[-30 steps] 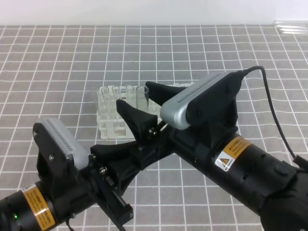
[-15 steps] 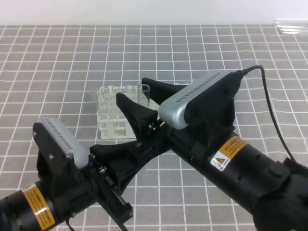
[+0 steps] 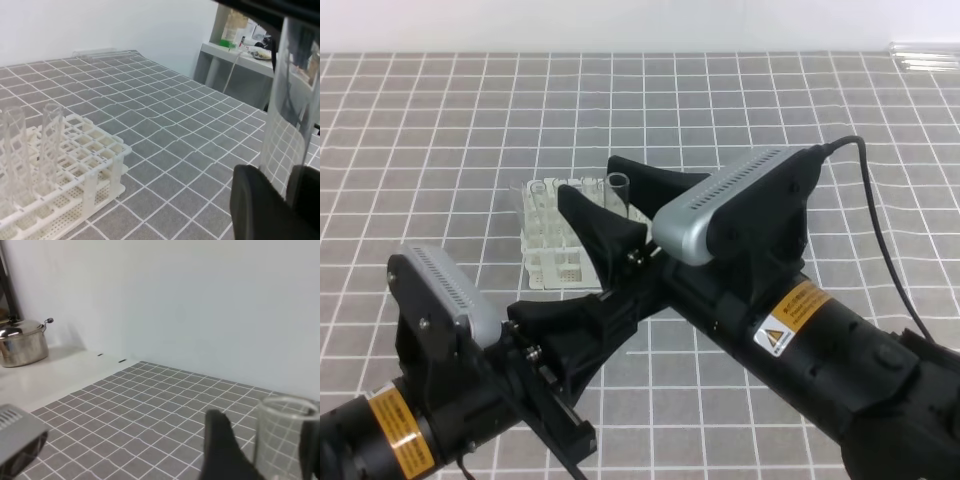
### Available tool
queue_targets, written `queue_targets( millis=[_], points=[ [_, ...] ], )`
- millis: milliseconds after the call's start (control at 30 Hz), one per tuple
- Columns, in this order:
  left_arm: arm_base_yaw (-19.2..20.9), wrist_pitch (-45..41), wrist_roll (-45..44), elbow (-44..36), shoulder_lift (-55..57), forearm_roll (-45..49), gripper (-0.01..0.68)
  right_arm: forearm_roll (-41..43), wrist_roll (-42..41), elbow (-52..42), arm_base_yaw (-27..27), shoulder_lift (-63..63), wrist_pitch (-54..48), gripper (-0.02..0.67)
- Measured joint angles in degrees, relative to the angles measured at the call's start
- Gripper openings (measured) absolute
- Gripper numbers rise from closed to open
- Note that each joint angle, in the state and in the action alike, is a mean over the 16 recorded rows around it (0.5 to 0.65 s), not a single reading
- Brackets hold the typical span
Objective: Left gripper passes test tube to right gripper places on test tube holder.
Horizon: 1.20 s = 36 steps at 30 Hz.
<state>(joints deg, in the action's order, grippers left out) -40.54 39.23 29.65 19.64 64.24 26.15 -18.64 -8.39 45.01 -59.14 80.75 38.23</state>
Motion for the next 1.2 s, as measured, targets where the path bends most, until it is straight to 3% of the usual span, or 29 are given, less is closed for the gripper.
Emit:
queue_targets(
  millis=[633,967,1100,1200],
  points=[
    [0.0,-0.2,0.1,0.0,0.0,0.0,0.054,0.8,1.3,0.1,-0.3,-0.3,-1.1,0.094],
    [0.0,-0.2,1.1,0.0,-0.6,0.7,0.219,1.3,0.4,0.1,-0.3,-1.8,-3.6,0.083],
    [0.0,-0.9,2.7,0.1,-3.0,3.2,0.234,0.1,-1.5,0.0,-0.3,-3.3,-5.7,0.083],
    [0.0,-3.5,6.4,0.0,-6.6,7.0,0.202,-1.4,-3.2,-0.3,-0.3,-4.9,-7.4,0.083]
  ],
)
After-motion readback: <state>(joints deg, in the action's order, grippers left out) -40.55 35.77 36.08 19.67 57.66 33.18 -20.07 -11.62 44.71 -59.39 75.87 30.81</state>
